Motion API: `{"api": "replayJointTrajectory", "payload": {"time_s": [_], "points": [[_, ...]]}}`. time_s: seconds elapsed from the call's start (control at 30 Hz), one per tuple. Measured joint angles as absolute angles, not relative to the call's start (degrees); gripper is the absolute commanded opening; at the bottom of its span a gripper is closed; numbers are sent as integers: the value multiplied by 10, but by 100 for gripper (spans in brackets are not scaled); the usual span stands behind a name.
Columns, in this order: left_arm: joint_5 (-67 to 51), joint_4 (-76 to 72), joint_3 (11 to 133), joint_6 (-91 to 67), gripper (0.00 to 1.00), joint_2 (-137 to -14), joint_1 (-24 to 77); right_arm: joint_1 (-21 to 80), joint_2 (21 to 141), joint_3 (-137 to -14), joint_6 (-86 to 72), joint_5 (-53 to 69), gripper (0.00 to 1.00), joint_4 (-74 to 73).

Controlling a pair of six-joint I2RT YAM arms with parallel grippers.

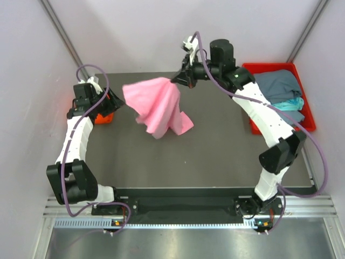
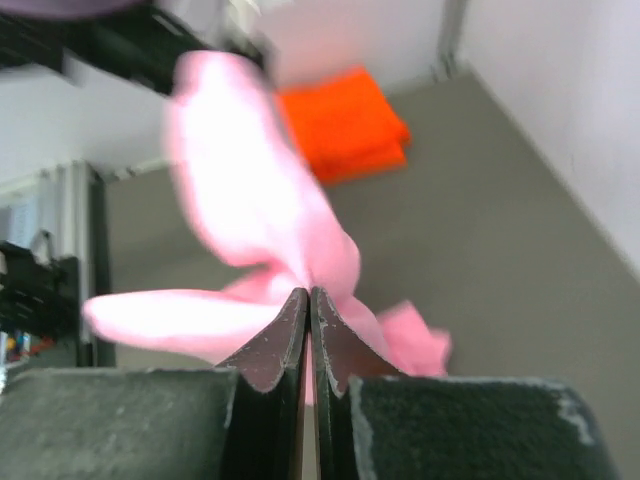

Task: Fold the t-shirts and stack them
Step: Flatten the tshirt out

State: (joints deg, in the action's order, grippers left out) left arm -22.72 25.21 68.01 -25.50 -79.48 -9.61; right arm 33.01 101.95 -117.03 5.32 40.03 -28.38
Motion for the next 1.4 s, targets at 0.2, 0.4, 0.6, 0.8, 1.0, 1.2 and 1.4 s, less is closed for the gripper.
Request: {"api": "replayJointTrajectory", "payload": {"time_s": [0.2,0.4,0.6,0.8,1.0,1.2,1.4], "points": [[-232,252,680,-258,62,-795,-96,217,1119,-1047,68,338,3,-279],[-231,252,680,-258,62,-796,-96,162,1194,-1008,90,173,55,-309],[-232,252,676,-258,63,-796,-96,204,1154,-1026,104,155,56,-301],[-243,253,656,-266,63,-797,-97,316,1118,-1049,141,216,52,-310],[-249,252,652,-276,63,-798,-97,375,1170,-1068,169,208,52,-339],[-248,252,638,-276,63,-794,-97,366,1275,-1123,181,134,50,-361],[-248,252,630,-276,63,-792,-97,365,1304,-1133,194,93,39,-370]]}}
